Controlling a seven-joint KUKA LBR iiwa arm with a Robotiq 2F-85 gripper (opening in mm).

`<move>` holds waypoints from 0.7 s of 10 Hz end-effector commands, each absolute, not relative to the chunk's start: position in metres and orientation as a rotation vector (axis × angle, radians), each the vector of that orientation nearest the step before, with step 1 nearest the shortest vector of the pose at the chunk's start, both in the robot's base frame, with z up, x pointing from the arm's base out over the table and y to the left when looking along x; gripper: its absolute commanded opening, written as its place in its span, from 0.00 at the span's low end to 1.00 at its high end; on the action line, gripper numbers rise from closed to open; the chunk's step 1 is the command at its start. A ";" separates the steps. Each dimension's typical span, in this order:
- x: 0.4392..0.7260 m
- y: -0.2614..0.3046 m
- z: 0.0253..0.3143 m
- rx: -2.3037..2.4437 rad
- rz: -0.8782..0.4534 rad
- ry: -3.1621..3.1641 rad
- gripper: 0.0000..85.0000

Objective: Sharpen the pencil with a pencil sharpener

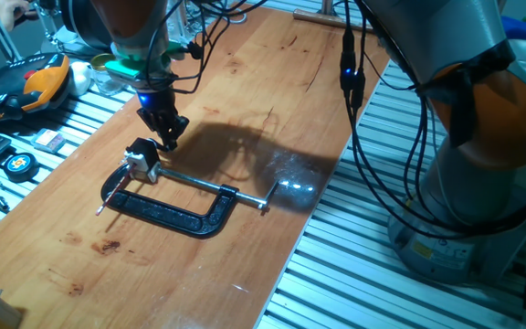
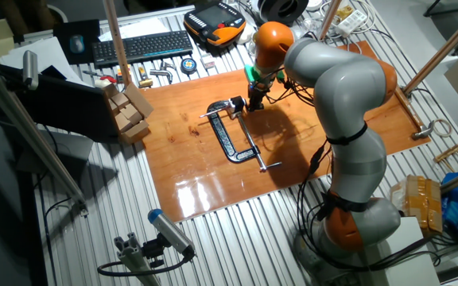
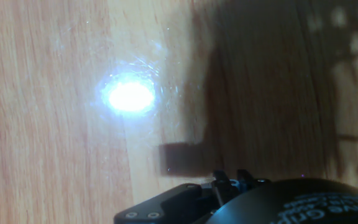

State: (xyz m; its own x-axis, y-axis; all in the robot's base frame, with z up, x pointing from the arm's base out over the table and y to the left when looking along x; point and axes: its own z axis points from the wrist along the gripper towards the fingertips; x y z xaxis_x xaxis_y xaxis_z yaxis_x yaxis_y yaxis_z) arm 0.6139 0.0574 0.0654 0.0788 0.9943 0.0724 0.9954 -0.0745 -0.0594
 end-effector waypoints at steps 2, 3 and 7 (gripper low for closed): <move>0.614 0.058 0.069 -2.239 -0.013 -2.073 0.00; 0.614 0.058 0.072 -2.240 -0.008 -2.071 0.00; 0.616 0.061 0.080 -2.247 0.004 -2.065 0.00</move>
